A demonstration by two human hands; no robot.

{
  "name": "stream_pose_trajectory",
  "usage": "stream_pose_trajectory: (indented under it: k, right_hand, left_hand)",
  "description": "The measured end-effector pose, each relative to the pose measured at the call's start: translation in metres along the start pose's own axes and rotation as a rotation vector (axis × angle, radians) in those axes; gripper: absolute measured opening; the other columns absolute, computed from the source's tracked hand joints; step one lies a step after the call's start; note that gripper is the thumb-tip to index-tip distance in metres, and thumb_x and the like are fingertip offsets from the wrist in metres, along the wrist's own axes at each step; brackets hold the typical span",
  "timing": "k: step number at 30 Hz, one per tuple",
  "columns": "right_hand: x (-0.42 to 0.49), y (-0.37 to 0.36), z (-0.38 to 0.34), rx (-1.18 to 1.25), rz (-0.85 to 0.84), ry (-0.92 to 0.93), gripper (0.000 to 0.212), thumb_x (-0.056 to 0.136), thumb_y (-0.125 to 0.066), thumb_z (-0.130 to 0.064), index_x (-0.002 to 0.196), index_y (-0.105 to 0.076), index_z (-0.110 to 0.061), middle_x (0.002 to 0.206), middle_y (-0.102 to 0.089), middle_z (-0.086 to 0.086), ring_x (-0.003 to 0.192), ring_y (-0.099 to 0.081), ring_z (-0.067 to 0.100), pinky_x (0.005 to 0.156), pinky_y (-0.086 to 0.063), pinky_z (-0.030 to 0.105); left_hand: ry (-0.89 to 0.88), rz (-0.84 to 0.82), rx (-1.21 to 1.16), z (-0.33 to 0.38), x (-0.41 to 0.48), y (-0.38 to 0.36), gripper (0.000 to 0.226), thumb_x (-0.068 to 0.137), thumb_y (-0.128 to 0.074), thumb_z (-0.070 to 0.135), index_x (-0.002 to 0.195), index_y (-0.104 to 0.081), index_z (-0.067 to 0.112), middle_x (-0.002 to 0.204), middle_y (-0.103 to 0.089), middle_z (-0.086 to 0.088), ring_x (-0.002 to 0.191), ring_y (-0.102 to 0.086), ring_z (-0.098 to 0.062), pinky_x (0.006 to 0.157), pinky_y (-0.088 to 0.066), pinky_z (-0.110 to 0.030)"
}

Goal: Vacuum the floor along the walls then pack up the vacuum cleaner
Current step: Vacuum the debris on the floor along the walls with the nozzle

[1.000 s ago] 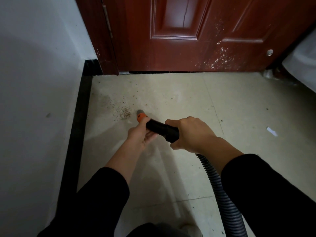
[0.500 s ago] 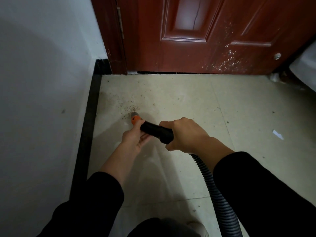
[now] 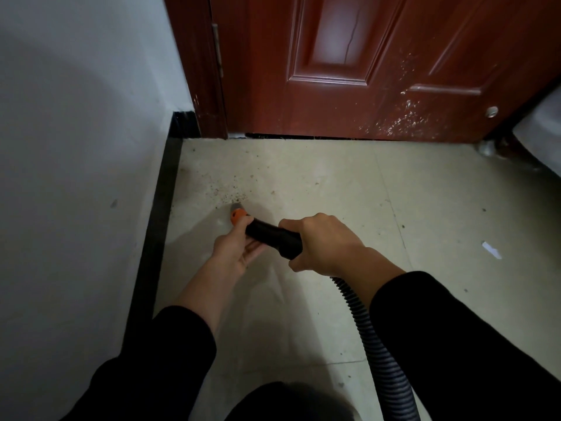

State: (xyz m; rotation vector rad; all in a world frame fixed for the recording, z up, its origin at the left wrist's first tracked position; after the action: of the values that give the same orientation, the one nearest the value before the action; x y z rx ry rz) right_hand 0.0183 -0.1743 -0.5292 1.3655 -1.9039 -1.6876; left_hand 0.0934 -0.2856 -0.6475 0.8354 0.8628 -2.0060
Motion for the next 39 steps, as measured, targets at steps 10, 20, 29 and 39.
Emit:
stream_pose_trajectory:
  k: [10,20,29,39]
  right_hand:
    - [0.018,0.017,0.011,-0.011,0.008,0.003,0.033,0.074,-0.074,-0.027,0.103,-0.058,-0.027,0.076,-0.056,-0.002,0.069,-0.055,0.020,0.051,-0.037,0.026]
    - [0.015,0.010,0.006,0.025,-0.013,0.017,0.029,0.073,-0.074,-0.026,0.097,-0.058,-0.029,0.073,-0.057,-0.003,0.065,-0.054,0.016,0.051,-0.039,0.026]
    - [0.010,0.001,-0.008,0.076,0.004,0.046,0.029,0.072,-0.073,-0.026,0.098,-0.060,-0.028,0.069,-0.057,-0.003,0.063,-0.054,0.017,0.050,-0.037,0.024]
    - [0.006,-0.006,-0.002,0.105,0.027,0.023,0.028,0.072,-0.072,-0.029,0.098,-0.060,-0.028,0.071,-0.061,-0.002,0.064,-0.055,0.018,0.052,-0.041,0.027]
  left_hand:
    - [-0.024,-0.019,0.010,0.011,0.017,-0.021,0.031,0.091,-0.068,0.030,0.100,-0.061,0.001,0.094,-0.071,-0.015,0.086,-0.070,-0.020,0.058,-0.059,-0.026]
    - [-0.028,0.006,0.000,0.008,0.011,-0.008,0.035,0.090,-0.068,0.030,0.104,-0.061,-0.001,0.096,-0.071,-0.017,0.088,-0.071,-0.022,0.058,-0.059,-0.026]
    - [-0.051,0.064,-0.020,0.008,-0.001,0.011,0.030,0.090,-0.068,0.029,0.097,-0.061,0.001,0.091,-0.070,-0.014,0.083,-0.070,-0.020,0.051,-0.056,-0.023]
    - [0.006,-0.083,-0.118,-0.004,-0.005,0.002,0.030,0.094,-0.063,0.027,0.108,-0.057,0.002,0.107,-0.064,-0.014,0.098,-0.063,-0.020,0.081,-0.051,-0.028]
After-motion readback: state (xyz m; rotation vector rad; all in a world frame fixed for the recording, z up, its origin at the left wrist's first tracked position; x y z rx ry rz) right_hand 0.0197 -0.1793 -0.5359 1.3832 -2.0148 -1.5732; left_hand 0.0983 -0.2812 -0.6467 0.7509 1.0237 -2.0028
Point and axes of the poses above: each hand's wrist, its own x-axis towards the middle knuckle, its own y-axis out of the back of the hand, z = x × y, the point moved 8 cm from there along x, towards the middle knuckle
